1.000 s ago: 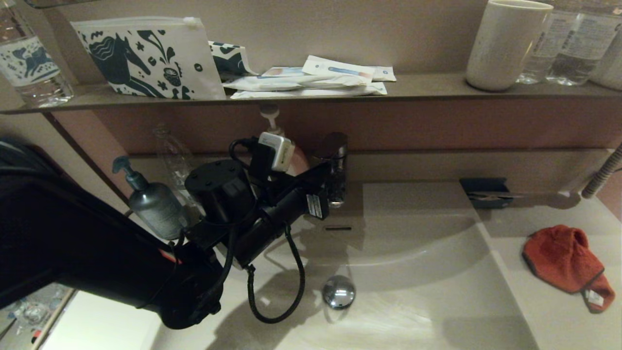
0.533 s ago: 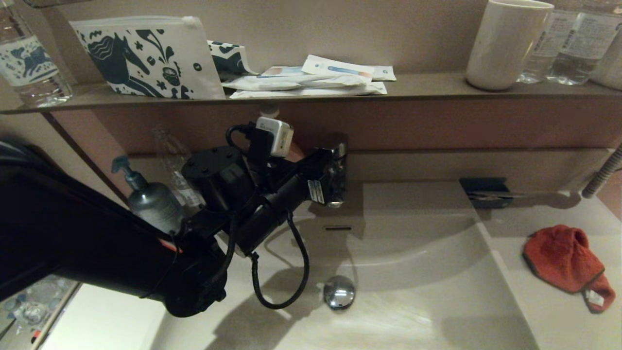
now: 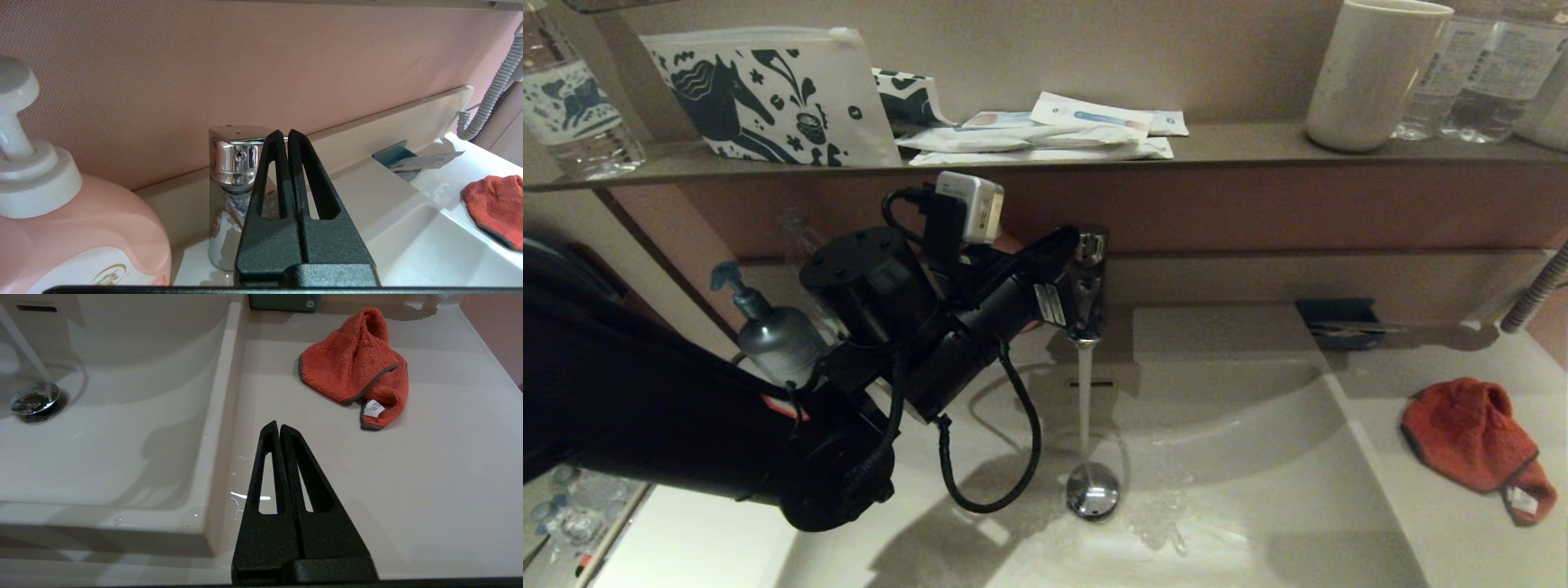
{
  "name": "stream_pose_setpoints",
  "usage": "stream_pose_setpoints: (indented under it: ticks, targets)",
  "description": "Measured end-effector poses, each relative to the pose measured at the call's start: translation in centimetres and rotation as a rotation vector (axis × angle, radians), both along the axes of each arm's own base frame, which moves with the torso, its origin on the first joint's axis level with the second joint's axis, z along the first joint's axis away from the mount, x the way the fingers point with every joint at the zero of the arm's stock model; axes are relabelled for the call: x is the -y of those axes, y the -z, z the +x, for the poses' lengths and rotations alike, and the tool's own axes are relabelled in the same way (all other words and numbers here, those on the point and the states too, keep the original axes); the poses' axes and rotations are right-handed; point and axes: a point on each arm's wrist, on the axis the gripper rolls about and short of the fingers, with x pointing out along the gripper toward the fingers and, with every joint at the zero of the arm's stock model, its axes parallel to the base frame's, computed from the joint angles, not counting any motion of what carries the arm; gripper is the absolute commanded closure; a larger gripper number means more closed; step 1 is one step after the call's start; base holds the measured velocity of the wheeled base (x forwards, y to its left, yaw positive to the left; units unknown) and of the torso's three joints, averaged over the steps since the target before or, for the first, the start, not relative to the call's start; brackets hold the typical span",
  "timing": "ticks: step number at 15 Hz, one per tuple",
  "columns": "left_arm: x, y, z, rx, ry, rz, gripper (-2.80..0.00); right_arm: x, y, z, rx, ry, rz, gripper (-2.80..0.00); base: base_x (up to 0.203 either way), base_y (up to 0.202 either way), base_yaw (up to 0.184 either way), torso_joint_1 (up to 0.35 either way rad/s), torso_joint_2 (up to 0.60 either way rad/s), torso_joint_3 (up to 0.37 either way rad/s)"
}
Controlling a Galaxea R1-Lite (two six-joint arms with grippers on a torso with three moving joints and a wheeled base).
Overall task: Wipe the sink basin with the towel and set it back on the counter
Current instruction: Turn on the faucet
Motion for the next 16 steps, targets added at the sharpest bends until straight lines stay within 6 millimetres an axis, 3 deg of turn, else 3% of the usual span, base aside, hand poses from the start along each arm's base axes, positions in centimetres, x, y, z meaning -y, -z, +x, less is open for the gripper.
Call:
stream_pose_setpoints:
  ticks: [4,16]
  targets:
    - [-0.5,0.5,-0.7,-0.022,0.001,0.018,0.0,0.0,0.0,0.0,0.0,0.0,0.0,0.0,0.0,0.0,0.0,0.0,0.0,0.0]
    - [0.1,-2.5,-0.5,-0.001,0.038,0.018,0.0,0.0,0.0,0.0,0.0,0.0,0.0,0.0,0.0,0.0,0.0,0.0,0.0,0.0]
